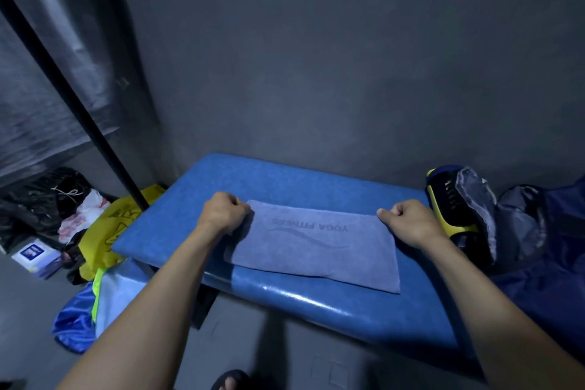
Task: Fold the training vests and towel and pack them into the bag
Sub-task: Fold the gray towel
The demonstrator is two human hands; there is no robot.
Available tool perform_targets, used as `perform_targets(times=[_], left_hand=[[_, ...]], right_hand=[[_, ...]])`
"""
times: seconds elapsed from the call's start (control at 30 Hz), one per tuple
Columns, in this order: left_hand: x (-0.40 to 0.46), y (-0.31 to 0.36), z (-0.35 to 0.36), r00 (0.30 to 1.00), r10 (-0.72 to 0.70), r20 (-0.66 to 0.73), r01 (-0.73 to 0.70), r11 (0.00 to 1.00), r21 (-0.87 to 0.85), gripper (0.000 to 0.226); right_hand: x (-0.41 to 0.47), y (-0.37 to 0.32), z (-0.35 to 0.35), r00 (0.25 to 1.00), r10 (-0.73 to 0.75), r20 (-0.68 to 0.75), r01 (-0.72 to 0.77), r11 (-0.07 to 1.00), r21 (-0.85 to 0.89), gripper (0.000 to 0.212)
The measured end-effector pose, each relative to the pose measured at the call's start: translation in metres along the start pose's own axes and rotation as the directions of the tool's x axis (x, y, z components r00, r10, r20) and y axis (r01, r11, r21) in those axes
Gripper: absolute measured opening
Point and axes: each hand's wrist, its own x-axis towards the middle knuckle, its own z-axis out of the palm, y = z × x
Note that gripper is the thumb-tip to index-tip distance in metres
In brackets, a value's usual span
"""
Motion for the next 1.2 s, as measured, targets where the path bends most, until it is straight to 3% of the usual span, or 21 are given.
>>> perform_targets(times=[0.23, 0.3, 0.37, 0.47, 0.53, 0.6, 0.67, 0.73, 0.87, 1.0, 1.1, 1.2], left_hand=[[-0.004, 0.002, 0.001, 0.996, 0.082, -0.021, -0.074, 0.97, 0.232, 0.021], [-0.009, 0.005, -0.001, 0.974, 0.213, -0.075, -0.183, 0.938, 0.293, 0.028], [-0.019, 0.015, -0.005, 0.892, 0.444, -0.087, -0.403, 0.867, 0.294, 0.025], [-0.043, 0.03, -0.005, 0.73, 0.669, 0.139, -0.683, 0.723, 0.104, 0.02], [-0.052, 0.022, 0.0, 0.671, 0.626, 0.397, -0.71, 0.697, 0.101, 0.043], [-0.05, 0.004, -0.001, 0.655, 0.487, 0.579, -0.695, 0.689, 0.207, 0.061], [-0.051, -0.006, -0.01, 0.656, 0.426, 0.622, -0.67, 0.709, 0.221, 0.068], [-0.06, -0.004, -0.016, 0.661, 0.418, 0.623, -0.671, 0.701, 0.242, 0.081], [-0.106, 0.029, -0.009, 0.629, 0.595, 0.5, -0.753, 0.626, 0.203, 0.114], [-0.154, 0.065, -0.002, 0.59, 0.762, 0.265, -0.807, 0.565, 0.174, 0.135], [-0.183, 0.075, 0.006, 0.641, 0.767, 0.029, -0.767, 0.639, 0.065, 0.128], [-0.2, 0.083, 0.007, 0.707, 0.667, -0.234, -0.706, 0.681, -0.195, 0.087]], right_hand=[[0.001, 0.0, 0.004, 1.0, -0.02, -0.002, 0.02, 0.992, -0.125, 0.026], [0.001, -0.002, 0.001, 0.998, -0.006, 0.058, 0.015, 0.988, -0.152, 0.031], [-0.001, -0.003, 0.0, 0.994, 0.014, 0.11, 0.007, 0.982, -0.189, 0.037], [-0.004, -0.003, -0.002, 0.994, 0.027, 0.105, -0.008, 0.984, -0.177, 0.039], [-0.007, -0.002, -0.004, 0.996, 0.007, 0.087, 0.003, 0.993, -0.116, 0.037], [-0.01, -0.002, -0.005, 0.996, -0.015, 0.087, 0.014, 1.0, 0.01, 0.033], [-0.017, -0.005, -0.005, 0.993, -0.014, 0.12, -0.015, 0.97, 0.242, 0.024], [-0.028, -0.015, -0.013, 0.984, -0.006, 0.18, -0.084, 0.87, 0.486, 0.012], [-0.058, -0.055, -0.044, 0.95, -0.138, 0.281, -0.155, 0.574, 0.804, 0.026], [-0.088, -0.092, -0.063, 0.933, -0.266, 0.241, -0.18, 0.236, 0.955, 0.018], [-0.103, -0.11, -0.071, 0.937, -0.307, 0.168, -0.145, 0.096, 0.985, 0.015], [-0.117, -0.119, -0.078, 0.936, -0.33, 0.122, -0.098, 0.086, 0.991, 0.015]])
